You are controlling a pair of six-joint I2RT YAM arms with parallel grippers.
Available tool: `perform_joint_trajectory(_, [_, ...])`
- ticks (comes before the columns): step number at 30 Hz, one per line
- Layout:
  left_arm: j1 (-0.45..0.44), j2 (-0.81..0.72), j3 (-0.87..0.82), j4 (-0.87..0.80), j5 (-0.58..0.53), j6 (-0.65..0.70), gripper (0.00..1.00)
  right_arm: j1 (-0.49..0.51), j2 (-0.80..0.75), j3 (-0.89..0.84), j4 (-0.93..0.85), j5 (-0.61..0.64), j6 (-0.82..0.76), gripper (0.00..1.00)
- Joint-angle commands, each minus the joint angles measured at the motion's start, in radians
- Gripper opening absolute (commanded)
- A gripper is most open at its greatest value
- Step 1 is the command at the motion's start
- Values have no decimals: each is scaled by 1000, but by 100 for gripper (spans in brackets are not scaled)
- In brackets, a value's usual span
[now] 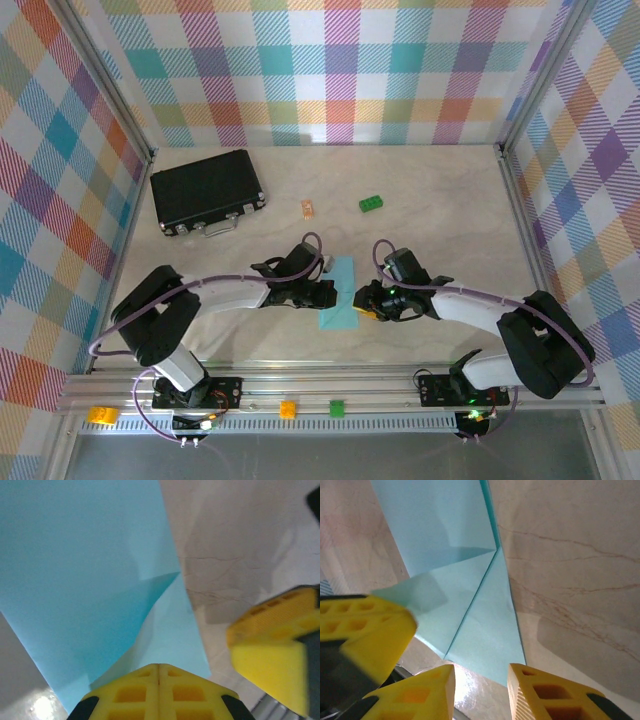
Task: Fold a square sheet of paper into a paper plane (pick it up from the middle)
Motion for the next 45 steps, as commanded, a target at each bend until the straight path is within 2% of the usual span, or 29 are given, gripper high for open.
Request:
perform_joint_trajectory(1, [8,41,-1,-22,-28,27,0,15,-5,-5,-29,-34,38,35])
perform_joint_trajectory(10, [5,68,-101,101,12,-32,0,72,15,2,-61,10,84,37])
perform_joint_trajectory(16, [5,61,-115,107,22,-36,0,102,50,15,-58,39,101,38])
perform_joint_trajectory(20, [5,57,-119,107,25,-35,0,105,79,17,-61,72,100,38])
perform_joint_trajectory(26, [4,60,-121,110,39,-29,0,107,75,11,56,75,114,39])
perform_joint_trajectory(33, [3,55,-130,111,41,-27,0,103,109,78,57,112,94,46])
perform_joint_trajectory(36, [3,50,-135,112,36,-29,0,101,132,91,58,146,106,47])
perform_joint_trajectory(39, [3,43,-136,111,34,-31,0,89,149,78,132,141,113,48])
perform_joint_trajectory(45, [3,40,-137,122,36,-37,0,58,178,85,159,145,100,47])
